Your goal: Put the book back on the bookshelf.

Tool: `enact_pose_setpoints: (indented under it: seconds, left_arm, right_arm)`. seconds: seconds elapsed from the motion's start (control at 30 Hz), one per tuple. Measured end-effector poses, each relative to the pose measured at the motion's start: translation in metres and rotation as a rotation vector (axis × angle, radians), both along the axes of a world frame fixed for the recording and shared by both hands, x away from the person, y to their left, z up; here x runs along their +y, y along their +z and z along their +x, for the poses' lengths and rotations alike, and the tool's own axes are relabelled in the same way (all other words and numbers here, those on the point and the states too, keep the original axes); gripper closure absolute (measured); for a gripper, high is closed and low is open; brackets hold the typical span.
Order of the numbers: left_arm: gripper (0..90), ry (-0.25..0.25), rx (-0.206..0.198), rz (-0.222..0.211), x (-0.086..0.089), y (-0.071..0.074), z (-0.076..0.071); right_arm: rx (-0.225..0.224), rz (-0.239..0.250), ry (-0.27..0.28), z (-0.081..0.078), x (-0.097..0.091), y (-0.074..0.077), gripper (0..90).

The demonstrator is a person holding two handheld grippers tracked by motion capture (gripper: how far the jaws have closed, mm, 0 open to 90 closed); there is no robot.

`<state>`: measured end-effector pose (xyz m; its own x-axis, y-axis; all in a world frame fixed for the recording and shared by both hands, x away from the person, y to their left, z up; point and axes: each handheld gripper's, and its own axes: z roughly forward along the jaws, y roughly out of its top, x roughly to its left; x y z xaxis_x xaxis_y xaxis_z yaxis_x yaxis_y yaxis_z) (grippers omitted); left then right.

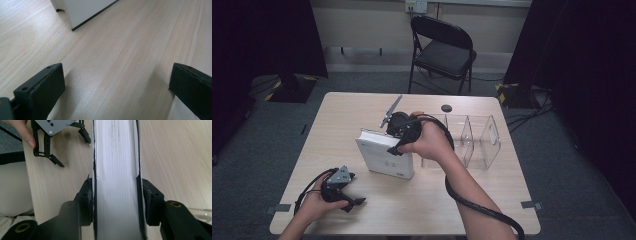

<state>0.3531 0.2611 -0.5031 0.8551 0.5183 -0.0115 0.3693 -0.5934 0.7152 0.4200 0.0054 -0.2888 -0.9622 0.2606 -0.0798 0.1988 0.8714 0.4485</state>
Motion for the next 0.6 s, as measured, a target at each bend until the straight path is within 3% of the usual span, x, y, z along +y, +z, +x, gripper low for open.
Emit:
enact_pose_setpoints:
  seconds: [0.23, 0.33, 0.6]
  left_arm:
    - [0.0, 0.000, 0.000, 0.001, 0.000, 0.000, 0.000]
    - [0.0, 0.000, 0.000, 0.000, 0.000, 0.000, 0.000]
    - [0.0, 0.000, 0.000, 0.000, 0.000, 0.000, 0.000]
  right_arm:
    - [0.032, -0.018, -0.038, -0.005, -0.011, 0.002, 52.1]
    - [0.027, 0.003, -0.040, -0.004, -0.014, 0.001, 51.7]
    - [0.068, 0.022, -0.092, 0.002, -0.014, -0.003, 49.3]
